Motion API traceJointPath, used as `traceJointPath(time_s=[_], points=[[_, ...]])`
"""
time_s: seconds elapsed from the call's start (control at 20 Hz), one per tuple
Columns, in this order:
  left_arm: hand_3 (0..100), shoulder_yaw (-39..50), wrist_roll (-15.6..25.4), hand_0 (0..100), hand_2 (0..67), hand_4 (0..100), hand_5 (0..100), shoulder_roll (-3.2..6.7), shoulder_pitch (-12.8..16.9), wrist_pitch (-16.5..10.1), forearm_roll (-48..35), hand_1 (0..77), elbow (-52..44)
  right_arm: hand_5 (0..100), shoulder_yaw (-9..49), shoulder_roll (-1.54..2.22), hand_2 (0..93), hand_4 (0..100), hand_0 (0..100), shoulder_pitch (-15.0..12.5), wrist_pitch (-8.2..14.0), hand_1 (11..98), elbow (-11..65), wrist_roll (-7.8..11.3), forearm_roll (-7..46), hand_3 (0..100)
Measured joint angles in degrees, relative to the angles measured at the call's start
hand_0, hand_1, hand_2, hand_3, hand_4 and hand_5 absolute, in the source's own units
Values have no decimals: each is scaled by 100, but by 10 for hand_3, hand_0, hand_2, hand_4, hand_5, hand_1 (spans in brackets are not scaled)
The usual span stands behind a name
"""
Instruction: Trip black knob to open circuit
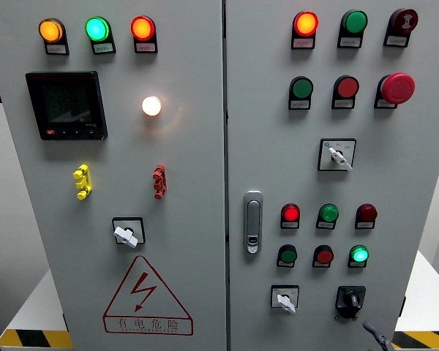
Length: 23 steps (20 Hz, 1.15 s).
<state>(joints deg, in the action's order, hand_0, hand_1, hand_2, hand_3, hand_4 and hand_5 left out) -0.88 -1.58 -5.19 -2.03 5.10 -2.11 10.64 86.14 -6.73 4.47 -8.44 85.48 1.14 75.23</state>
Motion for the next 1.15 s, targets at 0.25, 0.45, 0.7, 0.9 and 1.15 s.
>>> traceJointPath(time_s=[0.25,0.45,0.7,0.9,1.15], points=[[262,0,0,0,195,99,86,0,-1,0,0,0,0,380,-1,31,16,184,1000,-458,0,400,450,4,62,255],[262,0,0,0,195,99,86,0,-2,0,0,0,0,327,13,14,24,146,1000,-813,0,400,841,9,203,200],[262,0,0,0,195,99,86,0,1,0,0,0,0,280,16,-10,30,122,1000,-901,0,399,1038,9,273,168],[262,0,0,0,195,99,86,0,0,0,0,0,0,267,13,-44,32,117,1000,-909,0,399,1048,9,412,163],[262,0,0,0,195,99,86,0,-1,0,0,0,0,262,-13,-56,34,118,1000,-992,0,396,1057,9,440,162]])
